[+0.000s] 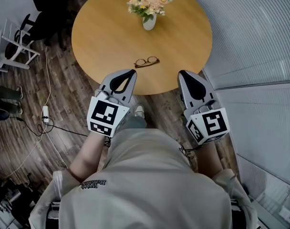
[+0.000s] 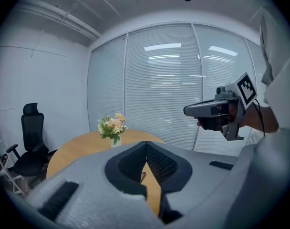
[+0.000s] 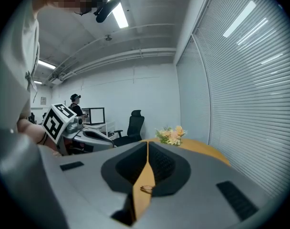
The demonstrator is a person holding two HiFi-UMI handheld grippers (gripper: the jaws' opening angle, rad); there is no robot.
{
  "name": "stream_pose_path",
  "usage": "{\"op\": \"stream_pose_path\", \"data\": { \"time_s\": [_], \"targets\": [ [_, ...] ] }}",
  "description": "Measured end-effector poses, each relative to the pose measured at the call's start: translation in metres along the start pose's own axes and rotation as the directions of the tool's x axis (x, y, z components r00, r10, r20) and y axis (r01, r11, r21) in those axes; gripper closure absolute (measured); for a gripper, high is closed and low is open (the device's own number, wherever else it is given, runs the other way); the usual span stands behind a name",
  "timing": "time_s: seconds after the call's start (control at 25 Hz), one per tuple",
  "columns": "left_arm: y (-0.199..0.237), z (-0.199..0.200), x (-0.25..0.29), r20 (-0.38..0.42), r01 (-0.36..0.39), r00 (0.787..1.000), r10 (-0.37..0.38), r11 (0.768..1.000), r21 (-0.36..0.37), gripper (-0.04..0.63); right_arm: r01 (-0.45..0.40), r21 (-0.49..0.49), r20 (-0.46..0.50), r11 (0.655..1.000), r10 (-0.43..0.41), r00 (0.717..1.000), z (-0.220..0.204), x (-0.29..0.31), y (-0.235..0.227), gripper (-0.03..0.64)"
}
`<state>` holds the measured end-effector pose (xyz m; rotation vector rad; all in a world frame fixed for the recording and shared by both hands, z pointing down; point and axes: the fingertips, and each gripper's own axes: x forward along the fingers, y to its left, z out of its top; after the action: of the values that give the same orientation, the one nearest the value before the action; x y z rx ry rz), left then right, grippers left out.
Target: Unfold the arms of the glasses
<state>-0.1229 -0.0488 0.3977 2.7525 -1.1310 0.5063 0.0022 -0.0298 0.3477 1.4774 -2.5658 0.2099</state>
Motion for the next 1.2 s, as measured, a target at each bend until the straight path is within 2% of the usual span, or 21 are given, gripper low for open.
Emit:
{"op": "stream_pose_path", "data": {
  "time_s": [0.36,0.92,1.2],
  "targets": [
    [0.040,-0.006,0.018,-0.016,0.038,0.999,-0.038,0.999,-0.003,0.574,0.046,0.006,-0.010,0.999,-0.046,0.999,0.006,0.046,-0.006,0.584],
    [0.055,-0.008,0.027,-0.007,0.062,0.998,-0.062,0.998,-0.019,0.572,0.060,-0.018,-0.030,0.998,-0.060,0.998,0.009,0.075,-0.018,0.584],
    [0.058,-0.012,0.038,-0.034,0.018,0.999,-0.019,1.000,-0.023,0.572,0.022,-0.017,-0.038,1.000,-0.023,0.999,0.007,0.083,-0.026,0.584]
  ]
}}
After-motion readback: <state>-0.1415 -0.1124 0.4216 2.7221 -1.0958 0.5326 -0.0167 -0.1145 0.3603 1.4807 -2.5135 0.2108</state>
